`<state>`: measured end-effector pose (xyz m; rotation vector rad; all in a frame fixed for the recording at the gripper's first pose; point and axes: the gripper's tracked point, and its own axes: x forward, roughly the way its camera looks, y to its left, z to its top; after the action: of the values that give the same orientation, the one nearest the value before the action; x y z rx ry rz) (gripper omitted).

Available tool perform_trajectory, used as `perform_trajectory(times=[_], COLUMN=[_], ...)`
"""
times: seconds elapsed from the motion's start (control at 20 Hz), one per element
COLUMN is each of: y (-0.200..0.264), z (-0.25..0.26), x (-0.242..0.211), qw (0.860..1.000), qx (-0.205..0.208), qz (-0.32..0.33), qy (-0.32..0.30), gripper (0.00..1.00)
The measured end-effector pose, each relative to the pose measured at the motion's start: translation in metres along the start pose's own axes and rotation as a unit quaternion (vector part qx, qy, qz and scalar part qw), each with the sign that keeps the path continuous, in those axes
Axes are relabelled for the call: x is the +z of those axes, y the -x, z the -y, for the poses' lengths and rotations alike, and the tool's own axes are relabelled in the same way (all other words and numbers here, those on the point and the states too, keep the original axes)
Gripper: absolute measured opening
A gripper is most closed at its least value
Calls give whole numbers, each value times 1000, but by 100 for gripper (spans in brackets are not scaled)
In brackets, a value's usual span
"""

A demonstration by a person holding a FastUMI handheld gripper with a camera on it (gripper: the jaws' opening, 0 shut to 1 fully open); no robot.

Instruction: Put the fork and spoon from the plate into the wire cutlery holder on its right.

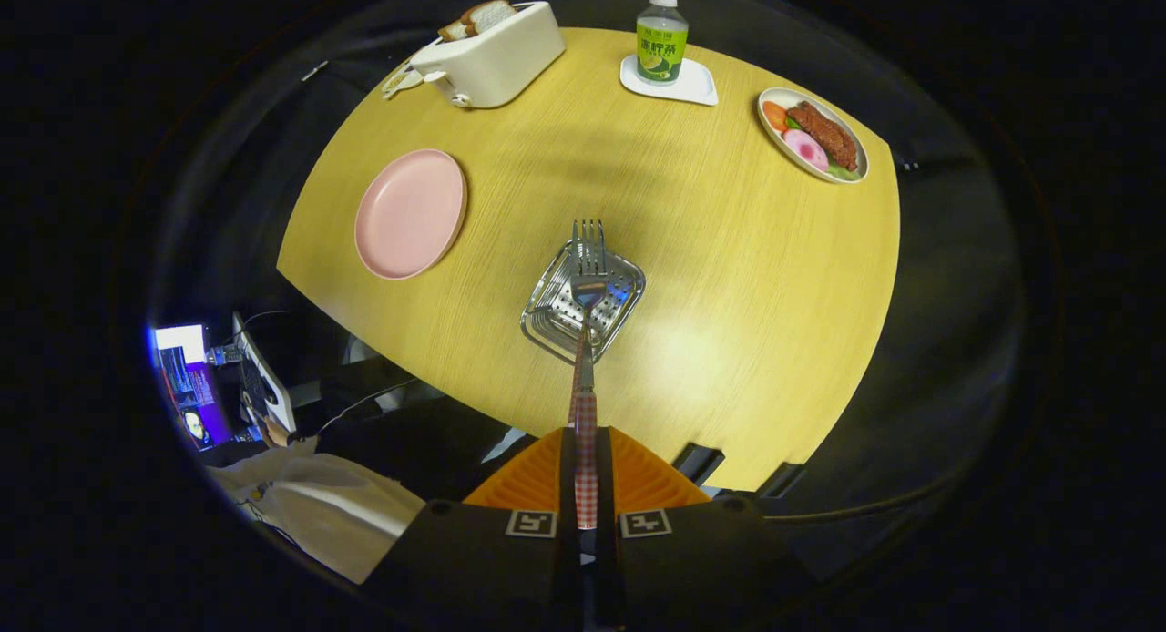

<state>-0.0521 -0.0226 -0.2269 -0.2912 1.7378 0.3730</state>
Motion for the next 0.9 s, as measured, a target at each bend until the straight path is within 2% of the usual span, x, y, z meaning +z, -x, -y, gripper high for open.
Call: perform_trajectory(times=[0.2,0.5,0.9], y=[-13,-28,-38], z=[1,3,6], x=[-2,0,21], qw=[997,985,981], qx=[-3,-24,-27], qz=[-62,-142,-168], qy=[37,95,97], gripper=[11,10,14])
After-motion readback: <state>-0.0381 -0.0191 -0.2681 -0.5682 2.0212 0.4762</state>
